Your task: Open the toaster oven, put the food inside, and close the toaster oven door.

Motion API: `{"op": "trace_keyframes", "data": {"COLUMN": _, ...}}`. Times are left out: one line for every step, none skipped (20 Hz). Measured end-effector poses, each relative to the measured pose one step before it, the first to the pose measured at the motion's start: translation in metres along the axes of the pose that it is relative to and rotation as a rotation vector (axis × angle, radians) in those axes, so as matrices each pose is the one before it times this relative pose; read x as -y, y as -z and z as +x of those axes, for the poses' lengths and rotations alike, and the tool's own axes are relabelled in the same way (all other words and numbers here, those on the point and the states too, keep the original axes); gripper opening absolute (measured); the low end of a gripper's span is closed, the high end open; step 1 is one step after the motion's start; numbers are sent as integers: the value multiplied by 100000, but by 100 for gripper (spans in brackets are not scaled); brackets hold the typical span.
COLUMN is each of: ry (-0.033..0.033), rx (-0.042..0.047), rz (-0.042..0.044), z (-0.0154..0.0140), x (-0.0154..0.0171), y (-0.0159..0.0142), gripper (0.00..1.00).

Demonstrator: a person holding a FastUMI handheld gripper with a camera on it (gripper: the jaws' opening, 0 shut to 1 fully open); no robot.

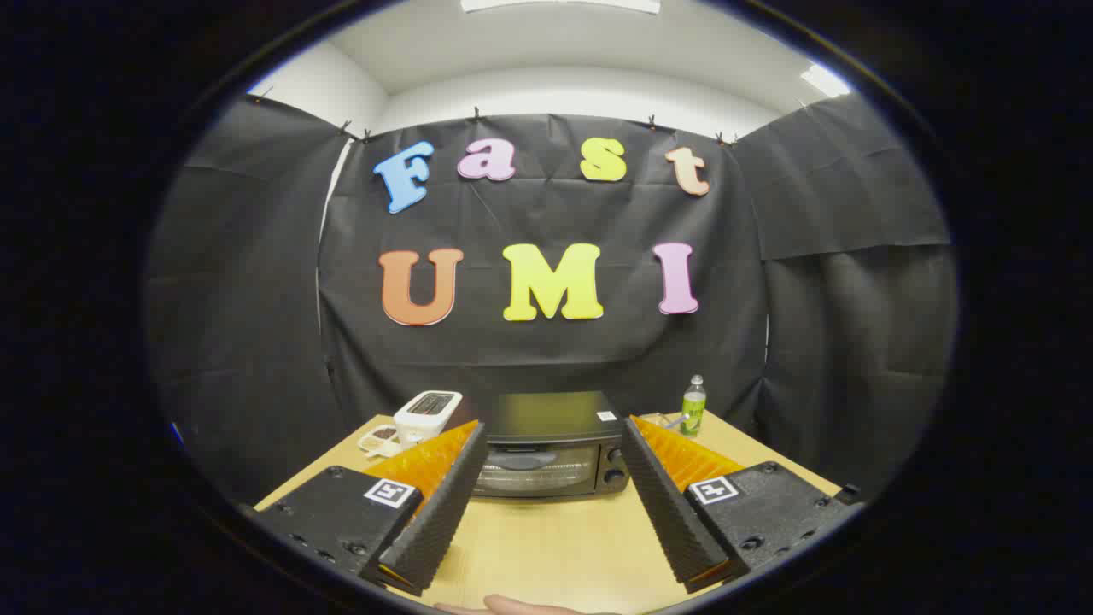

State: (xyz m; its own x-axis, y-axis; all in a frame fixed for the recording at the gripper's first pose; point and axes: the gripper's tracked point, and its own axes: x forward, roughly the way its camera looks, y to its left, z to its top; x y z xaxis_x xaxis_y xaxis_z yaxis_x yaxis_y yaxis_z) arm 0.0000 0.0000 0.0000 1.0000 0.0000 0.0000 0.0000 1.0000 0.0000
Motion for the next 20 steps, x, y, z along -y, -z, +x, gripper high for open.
{"op": "trace_keyframes", "data": {"ry": -101, "rx": -157, "rz": -63, "z": 106, "x": -100, "y": 41, "gripper": 100}}
{"op": "trace_keyframes", "data": {"ry": 14, "rx": -96, "rz": -151, "z": 21, "x": 32, "y": 120, "gripper": 100}}
{"op": "trace_keyframes", "data": {"ry": 77, "rx": 19, "rz": -34, "z": 97, "x": 120, "y": 5, "gripper": 100}}
{"op": "trace_keyframes", "data": {"ry": 35, "rx": 150, "rz": -22, "z": 71, "x": 33, "y": 78, "gripper": 100}}
{"op": "trace_keyframes", "data": {"ry": 86, "rx": 79, "rz": -25, "z": 25, "x": -13, "y": -71, "gripper": 100}}
{"op": "trace_keyframes", "data": {"ry": 158, "rx": -37, "rz": 142, "z": 43, "x": 117, "y": 124, "gripper": 100}}
{"op": "trace_keyframes", "data": {"ry": 162, "rx": -47, "rz": 86, "z": 123, "x": 56, "y": -128, "gripper": 100}}
{"op": "trace_keyframes", "data": {"ry": 584, "rx": 72, "rz": 345, "z": 152, "x": 287, "y": 62, "gripper": 100}}
{"op": "trace_keyframes", "data": {"ry": 643, "rx": -144, "rz": 198, "z": 200, "x": 217, "y": 18, "gripper": 100}}
{"op": "trace_keyframes", "data": {"ry": 296, "rx": -215, "rz": 128, "z": 159, "x": 88, "y": 125, "gripper": 100}}
{"op": "trace_keyframes", "data": {"ry": 282, "rx": -287, "rz": 218, "z": 233, "x": 94, "y": 82, "gripper": 100}}
{"op": "trace_keyframes", "data": {"ry": 179, "rx": -86, "rz": 269, "z": 258, "x": 76, "y": 45, "gripper": 100}}
{"op": "trace_keyframes", "data": {"ry": 97, "rx": 239, "rz": 291, "z": 334, "x": -50, "y": -127, "gripper": 100}}
{"op": "trace_keyframes", "data": {"ry": -577, "rx": 375, "rz": 441, "z": 626, "x": -121, "y": -61, "gripper": 100}}
{"op": "trace_keyframes", "data": {"ry": -1027, "rx": 115, "rz": 464, "z": 807, "x": -255, "y": -71, "gripper": 100}}
{"op": "trace_keyframes", "data": {"ry": -1106, "rx": 607, "rz": 185, "z": 1046, "x": -195, "y": -140, "gripper": 100}}
{"op": "trace_keyframes", "data": {"ry": -884, "rx": 71, "rz": -308, "z": 1273, "x": -149, "y": -20, "gripper": 100}}
{"op": "trace_keyframes", "data": {"ry": 104, "rx": 770, "rz": -381, "z": 1368, "x": 177, "y": -51, "gripper": 100}}
{"op": "trace_keyframes", "data": {"ry": 533, "rx": -691, "rz": -878, "z": 1530, "x": 157, "y": 364, "gripper": 100}}
{"op": "trace_keyframes", "data": {"ry": -673, "rx": -269, "rz": -17, "z": 1655, "x": -281, "y": 473, "gripper": 100}}
